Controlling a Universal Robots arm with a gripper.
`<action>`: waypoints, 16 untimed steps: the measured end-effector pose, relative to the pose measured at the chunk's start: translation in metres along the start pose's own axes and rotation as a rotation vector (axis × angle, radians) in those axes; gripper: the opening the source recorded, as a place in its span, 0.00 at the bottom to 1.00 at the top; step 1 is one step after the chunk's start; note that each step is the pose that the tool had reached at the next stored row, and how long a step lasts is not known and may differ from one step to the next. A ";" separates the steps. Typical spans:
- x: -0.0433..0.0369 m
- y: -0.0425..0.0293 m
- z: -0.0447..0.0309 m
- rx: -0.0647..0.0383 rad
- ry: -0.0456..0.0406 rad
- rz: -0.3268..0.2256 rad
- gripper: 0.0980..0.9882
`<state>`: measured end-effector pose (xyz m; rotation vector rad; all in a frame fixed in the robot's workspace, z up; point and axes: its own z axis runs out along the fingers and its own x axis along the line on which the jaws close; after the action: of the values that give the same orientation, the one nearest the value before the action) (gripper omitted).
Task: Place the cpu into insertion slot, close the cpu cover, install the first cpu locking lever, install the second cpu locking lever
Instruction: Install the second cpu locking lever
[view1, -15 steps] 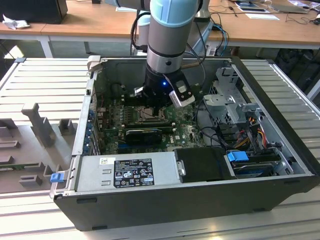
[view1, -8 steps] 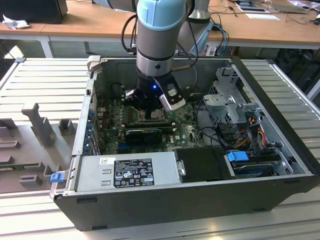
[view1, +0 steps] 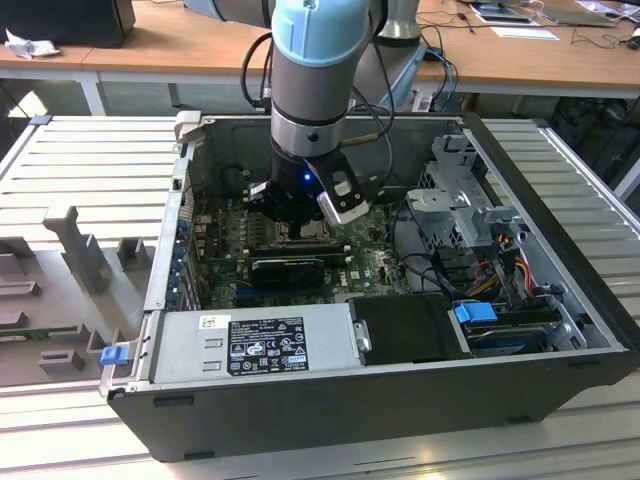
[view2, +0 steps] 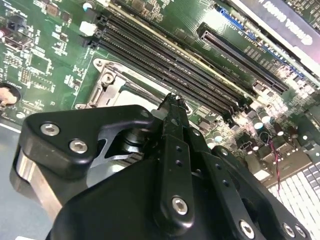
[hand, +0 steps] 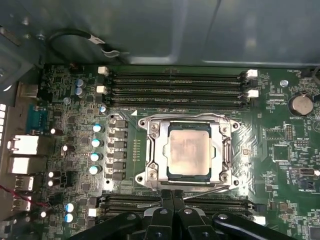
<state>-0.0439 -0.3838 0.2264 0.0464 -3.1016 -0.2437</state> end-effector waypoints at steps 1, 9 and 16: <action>0.0007 -0.0005 0.0032 -0.001 0.0000 0.000 0.01; 0.0099 -0.0117 0.0051 -0.050 0.0005 -0.014 0.01; 0.0194 -0.0146 0.0094 -0.080 0.0028 -0.034 0.01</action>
<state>-0.0632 -0.3974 0.2154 0.0976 -3.0868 -0.3682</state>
